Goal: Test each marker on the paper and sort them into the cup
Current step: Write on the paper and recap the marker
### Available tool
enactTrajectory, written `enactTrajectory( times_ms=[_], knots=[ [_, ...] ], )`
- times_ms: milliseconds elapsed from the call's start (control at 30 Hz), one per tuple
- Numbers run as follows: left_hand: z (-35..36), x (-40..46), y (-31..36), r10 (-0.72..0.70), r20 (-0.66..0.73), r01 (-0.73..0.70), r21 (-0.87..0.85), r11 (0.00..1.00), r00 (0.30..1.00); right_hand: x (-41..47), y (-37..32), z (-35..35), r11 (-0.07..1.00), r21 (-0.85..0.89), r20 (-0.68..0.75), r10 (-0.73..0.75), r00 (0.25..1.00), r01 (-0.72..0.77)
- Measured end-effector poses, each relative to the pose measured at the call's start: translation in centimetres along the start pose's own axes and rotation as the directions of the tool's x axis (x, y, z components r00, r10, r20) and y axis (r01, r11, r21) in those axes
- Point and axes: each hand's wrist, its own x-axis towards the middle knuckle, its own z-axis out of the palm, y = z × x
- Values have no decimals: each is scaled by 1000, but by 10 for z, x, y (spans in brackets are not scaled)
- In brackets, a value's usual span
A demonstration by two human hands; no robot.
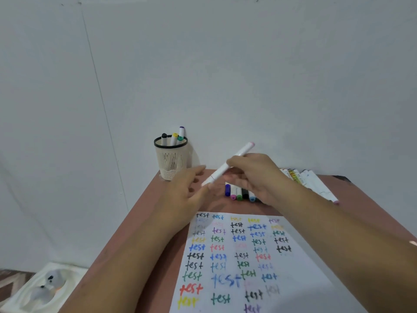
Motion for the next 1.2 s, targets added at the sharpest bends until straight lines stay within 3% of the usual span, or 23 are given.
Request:
enactTrajectory(
  times_ms=[133, 400, 567, 733, 900, 1033, 1200],
  knots=[
    [22, -3, 38, 208, 143, -219, 68, 973, 968, -47, 2, -22, 994, 104, 25, -48, 999, 45],
    [61, -33, 76, 218, 160, -243, 164, 956, 963, -114, 9, -63, 989, -41, -99, -144, 985, 141],
    [57, -54, 97, 161, 252, -181, 59, 982, 954, -137, 18, -81, 977, -144, -176, -184, 967, 159],
    [46, -61, 93, 30, 349, -89, 154, 984, 937, -138, 22, -108, 977, 120, -333, -129, 934, 178],
    [46, -66, 75, -20, 420, -88, 236, 968, 907, -142, 42, -116, 987, -6, -235, -155, 960, 158],
    [54, -70, 70, 35, 324, -125, 261, 957, 945, -143, 55, -112, 981, -158, -195, -145, 970, 115],
    [54, -71, 75, 8, 227, -65, 246, 967, 974, -142, 60, -114, 961, -251, -159, -155, 975, 112]
  ],
)
